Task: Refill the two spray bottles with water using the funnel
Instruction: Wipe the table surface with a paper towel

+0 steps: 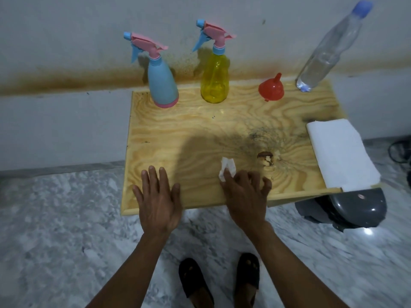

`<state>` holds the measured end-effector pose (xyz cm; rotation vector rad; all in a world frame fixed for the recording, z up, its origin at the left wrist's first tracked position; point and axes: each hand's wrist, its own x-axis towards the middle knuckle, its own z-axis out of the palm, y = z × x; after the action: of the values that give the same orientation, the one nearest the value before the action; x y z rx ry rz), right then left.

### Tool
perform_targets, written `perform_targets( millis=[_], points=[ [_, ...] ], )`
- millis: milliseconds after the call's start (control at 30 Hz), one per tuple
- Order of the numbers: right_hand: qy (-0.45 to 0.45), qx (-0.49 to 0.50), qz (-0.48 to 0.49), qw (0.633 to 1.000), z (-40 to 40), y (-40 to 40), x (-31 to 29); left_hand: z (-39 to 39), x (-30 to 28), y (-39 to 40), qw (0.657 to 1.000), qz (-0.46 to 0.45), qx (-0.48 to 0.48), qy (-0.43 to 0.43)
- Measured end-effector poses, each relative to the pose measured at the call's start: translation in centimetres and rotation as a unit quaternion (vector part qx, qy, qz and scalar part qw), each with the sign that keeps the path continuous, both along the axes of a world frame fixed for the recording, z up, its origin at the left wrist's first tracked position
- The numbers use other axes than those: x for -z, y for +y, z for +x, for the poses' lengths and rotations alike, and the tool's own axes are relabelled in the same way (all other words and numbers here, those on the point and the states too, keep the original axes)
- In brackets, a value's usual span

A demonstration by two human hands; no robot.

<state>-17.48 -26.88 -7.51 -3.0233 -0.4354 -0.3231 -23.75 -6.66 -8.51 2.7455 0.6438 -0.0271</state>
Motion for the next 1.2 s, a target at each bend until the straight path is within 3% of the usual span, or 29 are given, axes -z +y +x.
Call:
perform_targets(
  millis=[233, 500, 633, 767, 967, 1200],
  points=[
    [-0.036, 0.073, -0.019, 0.996, 0.8, -5.5, -0.3, 0.6, -1.6, -3.0, 0.998, -0.042, 0.045, 0.02],
    [0.095, 0.173, 0.167, 0.966, -1.5, -11.7, -6.3, 0.2, -9.0, -11.0, 0.991, -0.124, 0.053, 0.02],
    [0.148, 0.217, 0.28, 0.923, -3.5, -17.6, -10.4, 0.1, -12.8, -17.2, 0.988, -0.138, 0.071, 0.015],
    [0.129, 0.282, 0.399, 0.863, -5.6, -24.8, -12.1, 1.3, -15.1, -24.9, 0.979, -0.157, 0.132, 0.013],
    [0.07, 0.43, 0.445, 0.782, -10.6, -36.1, -13.2, 2.2, -14.9, -35.8, 0.944, -0.156, 0.286, 0.047],
    [0.061, 0.558, 0.494, 0.664, -12.8, -43.6, -13.0, 3.1, -14.8, -44.0, 0.905, -0.171, 0.368, 0.125]
  ],
)
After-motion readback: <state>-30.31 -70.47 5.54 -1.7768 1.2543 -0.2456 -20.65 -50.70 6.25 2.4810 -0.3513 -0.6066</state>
